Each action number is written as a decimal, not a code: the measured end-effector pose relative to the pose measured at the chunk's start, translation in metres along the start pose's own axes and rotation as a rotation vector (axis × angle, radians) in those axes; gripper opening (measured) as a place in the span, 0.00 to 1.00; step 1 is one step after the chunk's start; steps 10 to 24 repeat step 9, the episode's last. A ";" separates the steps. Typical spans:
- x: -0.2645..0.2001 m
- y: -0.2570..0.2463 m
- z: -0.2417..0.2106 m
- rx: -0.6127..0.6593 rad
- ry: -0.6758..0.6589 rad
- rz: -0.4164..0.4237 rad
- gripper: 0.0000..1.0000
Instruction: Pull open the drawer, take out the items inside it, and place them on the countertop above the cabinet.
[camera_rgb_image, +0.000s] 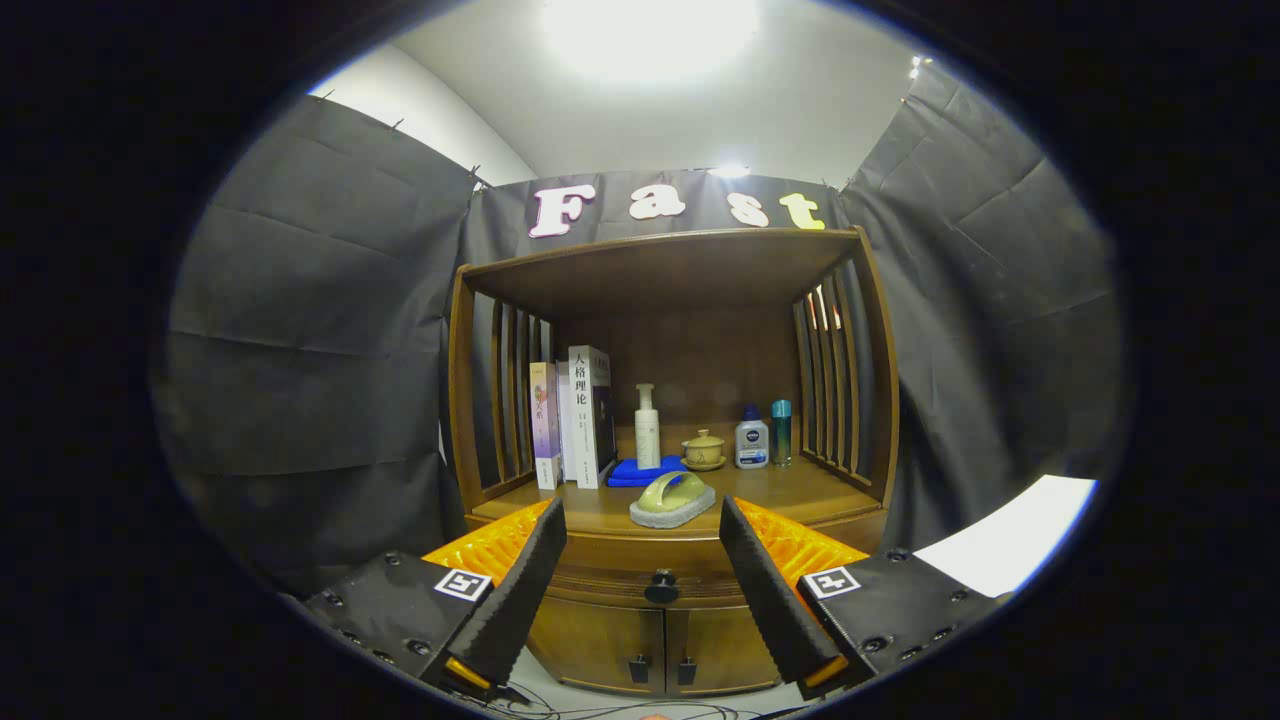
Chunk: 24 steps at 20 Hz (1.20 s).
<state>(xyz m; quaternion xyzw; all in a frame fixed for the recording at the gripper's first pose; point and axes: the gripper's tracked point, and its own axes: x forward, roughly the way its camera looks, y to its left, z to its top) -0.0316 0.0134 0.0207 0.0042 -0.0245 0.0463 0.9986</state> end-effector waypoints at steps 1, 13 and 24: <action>-0.001 -0.001 0.003 0.001 -0.006 -0.002 0.98; -0.003 0.000 0.000 -0.009 0.006 -0.002 0.98; -0.003 0.000 0.000 -0.009 0.006 -0.002 0.98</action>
